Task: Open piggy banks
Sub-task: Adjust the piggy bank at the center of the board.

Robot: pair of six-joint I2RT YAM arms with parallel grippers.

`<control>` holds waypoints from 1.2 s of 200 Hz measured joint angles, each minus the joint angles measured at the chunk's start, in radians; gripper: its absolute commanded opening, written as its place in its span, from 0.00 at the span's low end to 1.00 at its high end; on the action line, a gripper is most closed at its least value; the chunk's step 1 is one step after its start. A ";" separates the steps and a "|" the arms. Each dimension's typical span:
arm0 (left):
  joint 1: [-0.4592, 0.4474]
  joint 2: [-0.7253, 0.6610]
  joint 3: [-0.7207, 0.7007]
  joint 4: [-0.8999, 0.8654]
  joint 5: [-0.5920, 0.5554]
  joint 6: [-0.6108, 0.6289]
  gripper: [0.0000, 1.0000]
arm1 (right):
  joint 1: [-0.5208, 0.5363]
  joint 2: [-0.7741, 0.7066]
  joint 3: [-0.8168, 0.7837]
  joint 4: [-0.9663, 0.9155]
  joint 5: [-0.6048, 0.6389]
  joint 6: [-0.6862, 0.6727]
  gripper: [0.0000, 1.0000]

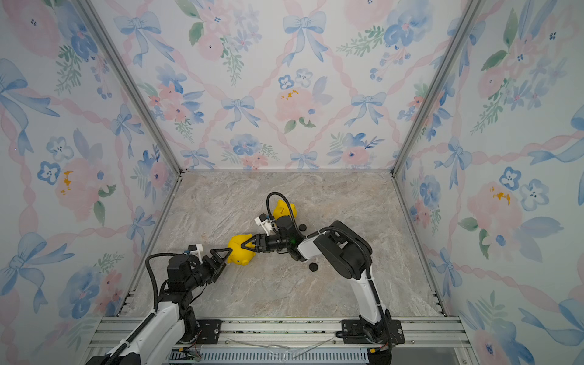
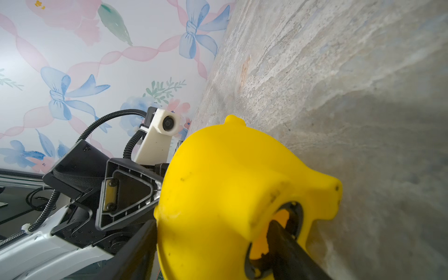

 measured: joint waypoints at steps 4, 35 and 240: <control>0.000 0.000 0.000 0.000 0.000 0.000 0.96 | 0.000 0.000 0.000 0.000 0.000 0.000 0.73; 0.000 0.015 0.000 0.016 0.008 -0.015 0.96 | 0.000 0.000 0.000 0.000 0.003 0.004 0.73; 0.001 0.351 0.002 0.399 0.067 -0.064 0.98 | -0.023 0.055 0.031 0.070 -0.001 0.087 0.73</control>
